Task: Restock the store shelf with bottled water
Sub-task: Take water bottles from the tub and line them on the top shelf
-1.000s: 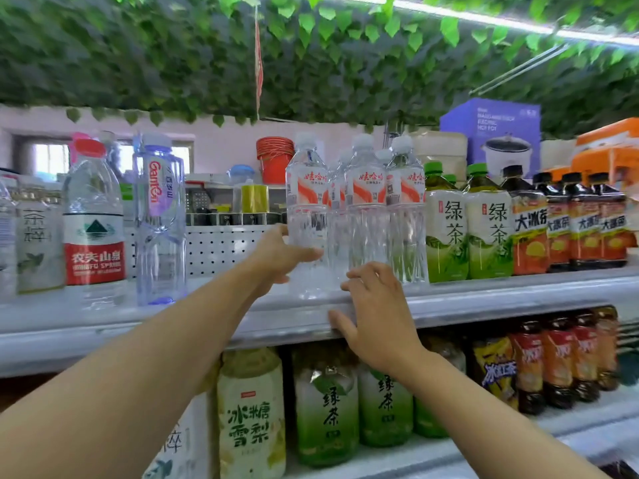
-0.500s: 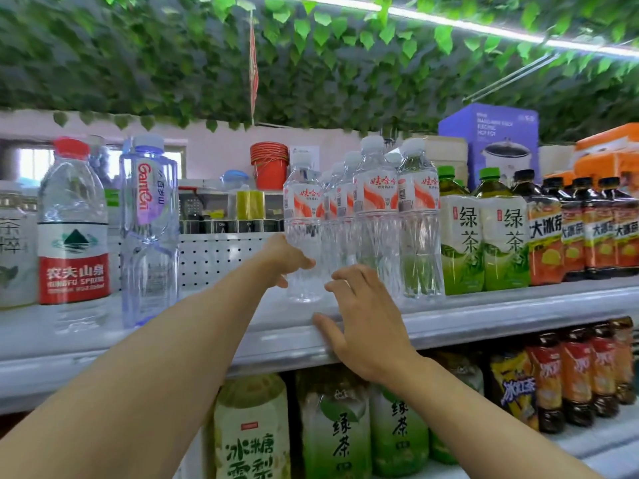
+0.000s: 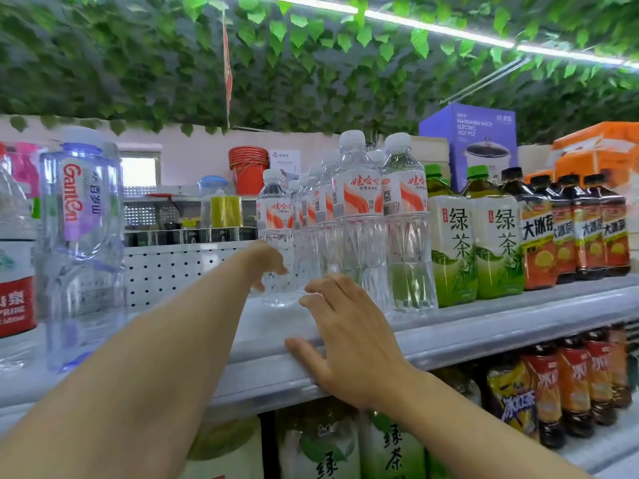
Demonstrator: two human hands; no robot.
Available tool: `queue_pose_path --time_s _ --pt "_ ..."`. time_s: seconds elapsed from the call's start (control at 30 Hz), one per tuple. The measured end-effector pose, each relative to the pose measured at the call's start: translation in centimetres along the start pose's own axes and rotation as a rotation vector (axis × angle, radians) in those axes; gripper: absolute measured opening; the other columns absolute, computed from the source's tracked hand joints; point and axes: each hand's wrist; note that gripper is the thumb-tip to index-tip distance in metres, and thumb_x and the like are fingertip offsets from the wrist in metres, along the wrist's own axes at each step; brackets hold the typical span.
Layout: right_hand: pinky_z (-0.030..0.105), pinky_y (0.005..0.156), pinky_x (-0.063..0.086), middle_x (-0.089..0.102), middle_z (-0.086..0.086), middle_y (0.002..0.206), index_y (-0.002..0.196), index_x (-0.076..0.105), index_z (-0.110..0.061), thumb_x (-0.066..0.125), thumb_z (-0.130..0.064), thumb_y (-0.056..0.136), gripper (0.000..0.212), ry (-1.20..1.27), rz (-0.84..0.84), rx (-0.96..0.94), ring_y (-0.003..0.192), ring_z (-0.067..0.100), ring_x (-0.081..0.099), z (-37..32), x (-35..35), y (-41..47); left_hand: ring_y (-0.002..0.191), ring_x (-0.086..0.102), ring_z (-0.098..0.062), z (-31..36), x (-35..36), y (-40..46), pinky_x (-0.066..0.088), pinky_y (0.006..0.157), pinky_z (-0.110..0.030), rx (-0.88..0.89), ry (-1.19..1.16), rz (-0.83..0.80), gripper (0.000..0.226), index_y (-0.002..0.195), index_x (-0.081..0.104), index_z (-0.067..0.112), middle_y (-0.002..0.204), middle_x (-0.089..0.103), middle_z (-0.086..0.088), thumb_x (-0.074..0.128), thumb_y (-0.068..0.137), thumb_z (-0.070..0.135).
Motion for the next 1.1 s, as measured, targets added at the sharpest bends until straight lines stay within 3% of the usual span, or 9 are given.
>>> queue_pose_path --time_s 0.1,0.2,0.33,0.43,0.57,0.77,1.1 --pt "0.035 0.099 0.039 0.056 0.003 0.117 0.108 0.061 -0.012 0.039 -0.054 0.086 0.052 0.000 0.014 -0.021 0.112 0.021 0.047 0.2 0.4 0.0 0.111 0.057 -0.037 -0.3 0.2 0.5 0.053 0.088 -0.044 0.007 -0.012 0.023 0.047 0.125 0.043 -0.003 0.135 0.049 -0.021 0.066 0.086 0.008" --pt "0.034 0.100 0.036 0.055 0.003 0.117 0.109 0.060 -0.012 0.040 -0.053 0.087 0.051 0.020 0.037 -0.030 0.112 0.020 0.046 0.3 0.6 -0.1 0.116 0.052 -0.034 -0.7 0.5 0.7 0.052 0.085 -0.040 0.038 -0.060 0.047 0.024 0.104 0.049 0.004 0.129 0.053 -0.018 0.065 0.086 0.006" --pt "0.034 0.099 0.033 0.056 0.002 0.115 0.108 0.061 -0.013 0.041 -0.052 0.086 0.049 0.040 0.040 -0.041 0.111 0.021 0.047 0.3 0.6 -0.1 0.120 0.050 -0.032 -1.7 0.4 0.8 0.047 0.091 -0.040 0.008 -0.163 -0.010 0.044 0.124 0.049 0.003 0.133 0.051 -0.015 0.068 0.085 0.010" --pt "0.034 0.099 0.030 0.055 0.000 0.116 0.109 0.061 -0.016 0.040 -0.054 0.087 0.049 0.049 0.021 -0.077 0.112 0.020 0.046 0.4 0.4 -0.2 0.112 0.055 -0.031 -2.2 0.2 0.9 0.051 0.086 -0.039 -0.015 -0.138 -0.038 0.056 0.128 0.047 0.002 0.134 0.051 -0.015 0.073 0.081 0.016" --pt "0.035 0.100 0.026 0.056 -0.001 0.116 0.107 0.063 -0.019 0.034 -0.058 0.088 0.052 0.036 0.002 -0.098 0.112 0.018 0.045 0.3 0.3 -0.2 0.114 0.055 -0.033 -2.2 0.4 1.0 0.052 0.091 -0.041 -0.008 -0.150 -0.023 0.050 0.125 0.050 0.001 0.133 0.051 -0.017 0.071 0.083 0.014" --pt "0.038 0.104 0.023 0.064 -0.004 0.111 0.097 0.068 -0.021 0.033 -0.058 0.089 0.052 0.027 0.006 -0.102 0.115 0.019 0.050 0.3 0.5 -0.2 0.110 0.058 -0.033 -2.1 0.8 1.4 0.052 0.090 -0.039 -0.006 -0.144 0.016 0.039 0.117 0.053 -0.002 0.117 0.058 -0.011 0.069 0.084 0.011" --pt "0.037 0.106 0.020 0.067 -0.007 0.100 0.092 0.068 -0.021 0.030 -0.058 0.090 0.053 0.044 0.003 -0.092 0.113 0.019 0.053 0.2 0.5 -0.2 0.119 0.053 -0.036 -1.6 1.4 1.6 0.049 0.091 -0.039 0.004 -0.091 0.046 0.039 0.121 0.050 -0.006 0.129 0.054 -0.022 0.064 0.088 0.010"
Point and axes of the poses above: each hand's wrist, its own y-axis towards the middle knuckle, its own x-axis out of the palm, z = x × y
